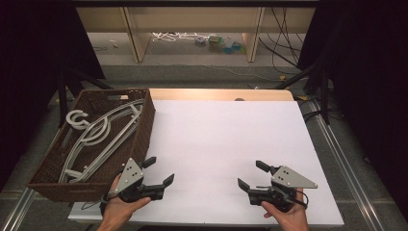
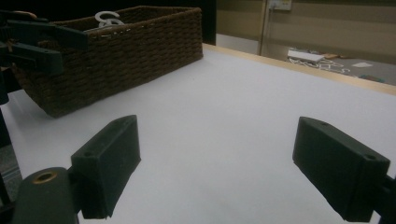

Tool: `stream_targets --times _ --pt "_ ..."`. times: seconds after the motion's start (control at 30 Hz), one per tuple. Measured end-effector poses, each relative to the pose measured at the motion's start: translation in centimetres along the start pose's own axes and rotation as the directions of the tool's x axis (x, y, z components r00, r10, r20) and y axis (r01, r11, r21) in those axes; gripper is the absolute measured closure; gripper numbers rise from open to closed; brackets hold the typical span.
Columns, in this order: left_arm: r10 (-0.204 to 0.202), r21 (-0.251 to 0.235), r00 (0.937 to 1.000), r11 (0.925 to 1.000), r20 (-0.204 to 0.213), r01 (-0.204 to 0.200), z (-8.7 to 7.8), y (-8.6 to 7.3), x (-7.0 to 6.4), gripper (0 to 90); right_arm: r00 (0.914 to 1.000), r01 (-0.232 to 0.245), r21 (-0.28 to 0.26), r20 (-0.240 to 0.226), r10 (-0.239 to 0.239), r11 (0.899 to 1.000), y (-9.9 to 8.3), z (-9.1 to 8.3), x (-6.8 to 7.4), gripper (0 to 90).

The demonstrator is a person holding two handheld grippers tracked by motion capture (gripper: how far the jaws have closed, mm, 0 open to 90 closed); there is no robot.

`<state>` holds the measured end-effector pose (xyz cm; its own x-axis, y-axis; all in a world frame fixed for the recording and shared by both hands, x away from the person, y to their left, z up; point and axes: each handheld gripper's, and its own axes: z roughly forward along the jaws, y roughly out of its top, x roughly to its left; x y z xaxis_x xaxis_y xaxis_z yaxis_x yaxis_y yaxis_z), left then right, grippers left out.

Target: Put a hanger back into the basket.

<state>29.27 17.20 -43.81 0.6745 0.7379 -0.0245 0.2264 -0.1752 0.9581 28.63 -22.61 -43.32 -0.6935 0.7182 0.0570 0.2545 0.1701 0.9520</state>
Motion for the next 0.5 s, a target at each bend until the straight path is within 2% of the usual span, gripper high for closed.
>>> stream_targets --times 0.13,0.37,0.5 --pt "-0.002 -0.004 1.0 1.0 -0.004 0.002 -0.12 0.03 0.18 17.0 0.9996 -0.026 -0.001 0.002 0.026 1.0 -0.02 -0.12 -0.05 15.8" --pt "-0.008 0.002 1.0 1.0 0.005 0.008 0.08 -0.08 0.18 16.9 0.9996 -0.027 0.0 -0.012 0.027 1.0 -0.02 -0.01 0.06 15.8" --pt "-0.011 0.001 0.9999 0.9999 0.003 0.011 0.11 -0.08 0.28 16.8 0.9997 -0.023 0.007 0.0 0.023 1.0 0.0 -0.09 0.04 15.8"
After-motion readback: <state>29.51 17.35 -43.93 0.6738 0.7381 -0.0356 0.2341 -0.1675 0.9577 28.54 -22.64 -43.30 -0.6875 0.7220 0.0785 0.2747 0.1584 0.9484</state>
